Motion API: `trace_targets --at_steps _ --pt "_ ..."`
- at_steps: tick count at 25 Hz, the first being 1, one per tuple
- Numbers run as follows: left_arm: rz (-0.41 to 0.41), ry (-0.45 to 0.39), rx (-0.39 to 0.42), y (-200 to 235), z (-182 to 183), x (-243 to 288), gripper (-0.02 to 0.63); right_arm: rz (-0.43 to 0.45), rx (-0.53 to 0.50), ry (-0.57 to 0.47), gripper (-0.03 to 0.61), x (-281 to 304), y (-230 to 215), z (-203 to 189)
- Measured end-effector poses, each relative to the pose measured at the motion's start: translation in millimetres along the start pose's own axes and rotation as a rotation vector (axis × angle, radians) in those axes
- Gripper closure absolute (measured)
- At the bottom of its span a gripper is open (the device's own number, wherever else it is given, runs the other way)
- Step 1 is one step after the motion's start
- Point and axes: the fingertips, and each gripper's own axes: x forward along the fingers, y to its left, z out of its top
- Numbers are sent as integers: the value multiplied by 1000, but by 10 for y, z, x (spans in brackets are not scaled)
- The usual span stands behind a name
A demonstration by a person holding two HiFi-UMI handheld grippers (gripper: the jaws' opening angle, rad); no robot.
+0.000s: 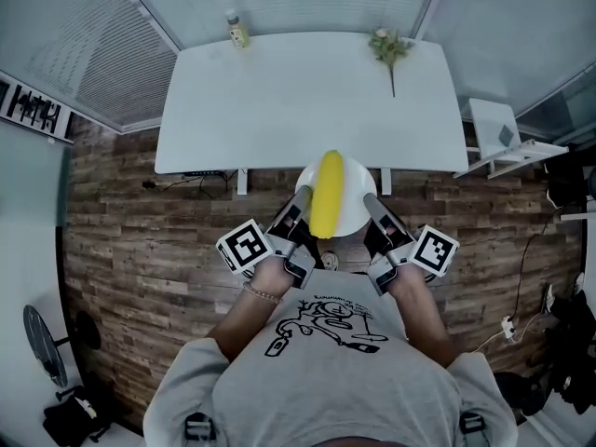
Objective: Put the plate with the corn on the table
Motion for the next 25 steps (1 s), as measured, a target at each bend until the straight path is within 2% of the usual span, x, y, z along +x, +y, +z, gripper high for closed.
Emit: trace_targets --at_steps 12,19,25 --pt "28 18 -23 226 506 596 586 -16 23 8 560 631 -252 454" --pt "27 37 -30 316 1083 1073 586 -35 33 3 560 1257 -303 844" --pt "27 55 3 465 1675 1500 586 -45 34 -4 560 1911 -380 1179"
